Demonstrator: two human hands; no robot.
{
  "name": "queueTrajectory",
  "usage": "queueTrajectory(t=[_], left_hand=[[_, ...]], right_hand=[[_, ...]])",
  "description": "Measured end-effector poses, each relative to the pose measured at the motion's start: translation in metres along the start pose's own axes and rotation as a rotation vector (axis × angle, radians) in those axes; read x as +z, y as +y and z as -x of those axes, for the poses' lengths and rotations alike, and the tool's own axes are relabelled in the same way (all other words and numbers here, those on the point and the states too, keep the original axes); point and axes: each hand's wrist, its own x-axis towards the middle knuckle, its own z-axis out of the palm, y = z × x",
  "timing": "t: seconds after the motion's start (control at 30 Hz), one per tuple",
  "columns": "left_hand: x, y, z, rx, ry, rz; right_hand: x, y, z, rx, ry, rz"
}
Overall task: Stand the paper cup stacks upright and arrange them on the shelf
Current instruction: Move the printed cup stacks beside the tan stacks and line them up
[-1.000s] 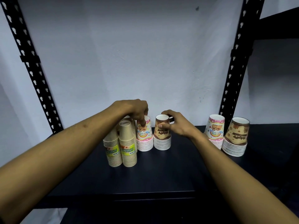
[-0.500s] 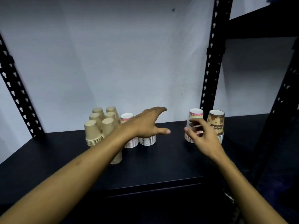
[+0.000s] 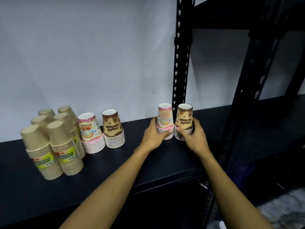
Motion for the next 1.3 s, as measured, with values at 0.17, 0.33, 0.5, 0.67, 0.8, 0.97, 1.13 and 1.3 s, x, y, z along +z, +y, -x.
queueTrajectory(t=[0.17,0.33,0.5,0.67,0.8,0.97,1.13,1.3], left_hand=[[0.002,-0.007,0.0,-0.012,0.024,0.004],[-0.009,-0.007,0.016,-0.02,0.014,-0.015],[-0.039,-0.019,0.053,-0.015,0.003,-0.033],[-0.076,-0.034,0.099,-0.026,0.05,-0.04],[-0.104,-0.043,0.133,-0.026,0.106,-0.069],[-0.136,-0.05,0.16,-0.073,0.13,-0.061],[-0.156,-0.055,0.177,-0.093,0.138,-0.013],[-0.163,-0.049,0.184,-0.122,0.116,-0.066]], right_hand=[[0.0,0.003,0.001,-0.005,-0.007,0.011],[-0.002,-0.004,0.009,0.0,-0.067,0.025],[0.001,-0.018,0.028,-0.021,-0.166,0.054],[0.019,-0.036,0.059,-0.05,-0.256,0.01],[0.039,-0.05,0.082,-0.077,-0.312,-0.015],[0.061,-0.071,0.103,-0.123,-0.354,-0.012],[0.074,-0.087,0.113,-0.146,-0.399,0.018],[0.074,-0.096,0.119,-0.128,-0.446,0.003]])
